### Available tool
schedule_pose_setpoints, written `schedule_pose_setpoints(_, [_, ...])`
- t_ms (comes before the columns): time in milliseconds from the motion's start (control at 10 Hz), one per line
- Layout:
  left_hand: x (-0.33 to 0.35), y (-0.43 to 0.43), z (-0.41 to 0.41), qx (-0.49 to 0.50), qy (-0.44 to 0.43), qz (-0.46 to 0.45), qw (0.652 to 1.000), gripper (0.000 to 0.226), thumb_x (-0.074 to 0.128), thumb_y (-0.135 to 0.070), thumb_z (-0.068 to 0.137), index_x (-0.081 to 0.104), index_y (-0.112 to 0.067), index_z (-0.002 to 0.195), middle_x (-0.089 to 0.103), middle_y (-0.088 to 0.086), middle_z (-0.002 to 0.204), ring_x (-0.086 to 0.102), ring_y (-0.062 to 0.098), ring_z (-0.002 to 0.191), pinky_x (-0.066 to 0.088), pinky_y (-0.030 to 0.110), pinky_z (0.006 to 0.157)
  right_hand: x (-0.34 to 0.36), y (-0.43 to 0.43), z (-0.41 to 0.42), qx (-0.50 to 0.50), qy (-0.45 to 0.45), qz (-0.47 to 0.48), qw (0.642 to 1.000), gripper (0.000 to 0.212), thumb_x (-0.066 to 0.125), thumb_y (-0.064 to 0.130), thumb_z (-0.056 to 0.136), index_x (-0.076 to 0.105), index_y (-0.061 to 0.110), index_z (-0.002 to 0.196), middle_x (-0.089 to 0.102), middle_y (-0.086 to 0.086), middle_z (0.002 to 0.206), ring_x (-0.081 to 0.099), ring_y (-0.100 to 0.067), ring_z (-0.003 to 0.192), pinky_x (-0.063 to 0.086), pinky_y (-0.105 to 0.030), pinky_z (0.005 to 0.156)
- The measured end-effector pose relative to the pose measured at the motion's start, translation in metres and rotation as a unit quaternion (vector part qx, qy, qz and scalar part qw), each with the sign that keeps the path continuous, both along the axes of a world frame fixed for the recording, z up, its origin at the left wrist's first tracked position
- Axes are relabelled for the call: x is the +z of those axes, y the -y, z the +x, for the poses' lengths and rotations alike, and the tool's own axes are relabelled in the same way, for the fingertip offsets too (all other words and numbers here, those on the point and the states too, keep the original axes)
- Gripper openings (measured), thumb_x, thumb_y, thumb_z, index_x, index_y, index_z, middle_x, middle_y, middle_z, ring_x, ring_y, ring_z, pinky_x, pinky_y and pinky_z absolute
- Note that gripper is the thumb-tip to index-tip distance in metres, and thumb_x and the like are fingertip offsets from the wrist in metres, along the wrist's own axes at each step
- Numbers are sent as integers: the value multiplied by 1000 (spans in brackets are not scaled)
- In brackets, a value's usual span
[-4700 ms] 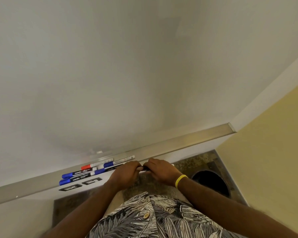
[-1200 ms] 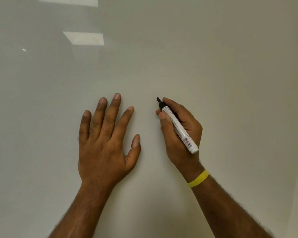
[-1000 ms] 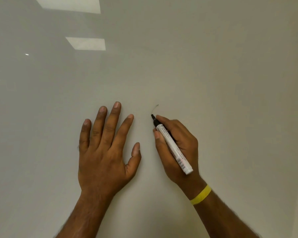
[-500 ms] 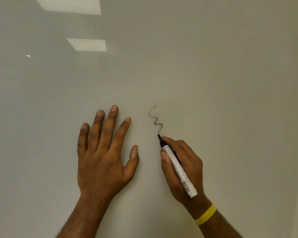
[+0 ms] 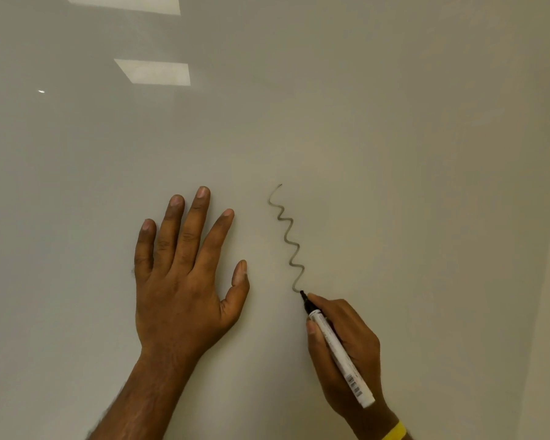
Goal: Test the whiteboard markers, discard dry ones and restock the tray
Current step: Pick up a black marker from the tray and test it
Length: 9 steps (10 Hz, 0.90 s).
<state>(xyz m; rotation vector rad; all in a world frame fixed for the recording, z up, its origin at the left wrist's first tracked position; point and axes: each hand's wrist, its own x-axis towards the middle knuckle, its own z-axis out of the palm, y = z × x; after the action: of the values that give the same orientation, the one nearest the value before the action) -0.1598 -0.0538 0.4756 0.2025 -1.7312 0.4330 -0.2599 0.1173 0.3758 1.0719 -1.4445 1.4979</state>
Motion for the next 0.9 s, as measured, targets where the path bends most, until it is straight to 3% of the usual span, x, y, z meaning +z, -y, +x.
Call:
schedule_pose_setpoints(100, [-1, 0, 0, 0, -3, 1, 1000, 61, 46, -44, 92, 42, -17, 147, 27, 8, 160, 20, 28, 149, 16, 51, 121, -13, -3, 1, 2, 29, 10, 1000, 31, 61, 18, 92, 62, 29, 121, 67, 13, 102, 67, -3, 90, 55, -21, 75])
schedule_pose_setpoints(200, [-2, 0, 0, -3, -4, 1, 1000, 61, 46, -44, 92, 43, -16, 147, 27, 9, 160, 20, 28, 149, 15, 51, 121, -21, -10, 10, 3, 29, 68, 997, 31, 56, 36, 95, 58, 41, 126, 65, 18, 100, 67, 0, 87, 54, -18, 72])
schedule_pose_setpoints(300, [-3, 0, 0, -3, -6, 0, 1000, 61, 46, -44, 93, 43, -16, 146, 27, 9, 159, 20, 28, 149, 16, 51, 121, -6, -19, 11, 19, 18, 63, 998, 25, 62, 25, 92, 67, 27, 116, 67, 12, 96, 68, -4, 84, 54, -21, 71])
schedule_pose_setpoints(400, [-4, 0, -1, -2, -8, 0, 1000, 60, 46, -44, 93, 44, -16, 146, 27, 8, 159, 21, 28, 149, 17, 52, 120, 46, -30, 6, 19, -8, -9, 1000, 20, 65, 11, 87, 72, 8, 105, 71, 2, 94, 68, -8, 84, 52, -21, 73])
schedule_pose_setpoints(600, [-4, 0, 0, -5, -6, 3, 1000, 60, 46, -44, 92, 44, -16, 146, 27, 8, 160, 20, 28, 149, 17, 52, 120, 126, -14, -11, 78, 9, -41, 996, 19, 65, 8, 87, 71, 10, 105, 72, 2, 98, 70, -11, 89, 56, -24, 77])
schedule_pose_setpoints(800, [-6, 2, 0, -5, -4, -1, 1000, 61, 46, -44, 91, 45, -15, 145, 28, 9, 159, 21, 29, 149, 18, 53, 120, 142, 1, -17, 93, 13, -43, 995, 18, 63, 12, 88, 71, 16, 104, 72, 7, 96, 70, -12, 88, 58, -28, 76])
schedule_pose_setpoints(900, [-7, 2, 0, -7, -3, -2, 1000, 61, 45, -44, 91, 45, -15, 145, 28, 9, 159, 21, 29, 149, 18, 53, 119, 137, 0, -16, 56, -18, -9, 998, 18, 63, 11, 88, 71, 11, 105, 71, 5, 94, 68, -8, 87, 55, -21, 76])
